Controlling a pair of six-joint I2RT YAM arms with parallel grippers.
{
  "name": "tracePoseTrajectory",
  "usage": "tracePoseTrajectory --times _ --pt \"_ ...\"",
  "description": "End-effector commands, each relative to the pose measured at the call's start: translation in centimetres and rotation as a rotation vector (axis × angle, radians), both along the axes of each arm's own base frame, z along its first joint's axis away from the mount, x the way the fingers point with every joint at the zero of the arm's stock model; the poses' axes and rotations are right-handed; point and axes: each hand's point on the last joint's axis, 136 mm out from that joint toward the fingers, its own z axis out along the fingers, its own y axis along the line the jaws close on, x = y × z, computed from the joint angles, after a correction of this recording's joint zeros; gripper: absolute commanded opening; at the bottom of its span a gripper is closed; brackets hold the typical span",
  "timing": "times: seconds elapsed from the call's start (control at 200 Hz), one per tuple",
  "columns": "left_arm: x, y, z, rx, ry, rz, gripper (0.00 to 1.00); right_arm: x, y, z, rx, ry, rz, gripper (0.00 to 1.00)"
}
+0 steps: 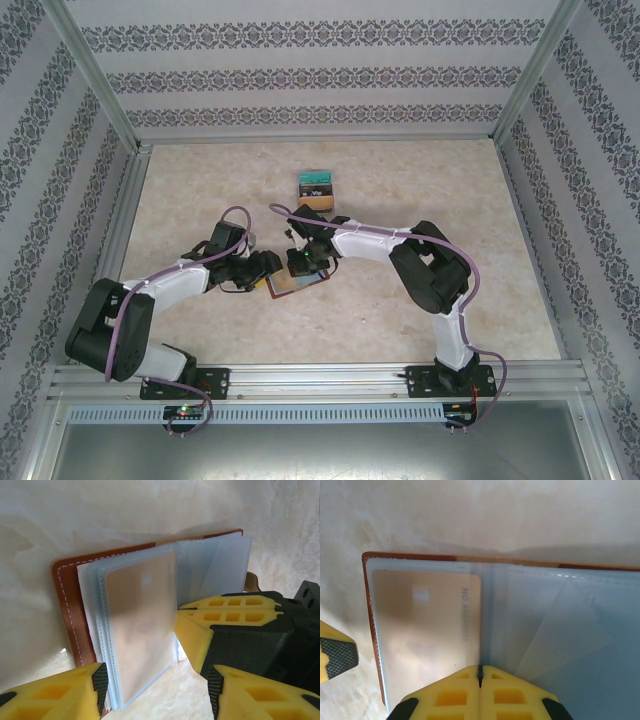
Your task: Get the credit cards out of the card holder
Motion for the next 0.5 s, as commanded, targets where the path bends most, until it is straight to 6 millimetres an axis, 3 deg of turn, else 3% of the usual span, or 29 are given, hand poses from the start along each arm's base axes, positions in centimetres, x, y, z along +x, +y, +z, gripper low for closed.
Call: tracePoseTrajectory --times 0.0,0.495 --pt "0.55 -0.1 -0.13 -0.02 -0.007 0.007 0.58 -0.99 -0.97 -1.95 -0.082 0.031 0.015 0.0" --pt "0.77 -0.96 -0.42 -0.033 -0.01 -0.011 0.57 -1.13 -0.9 -2.22 -0.078 0.041 0.013 0.0"
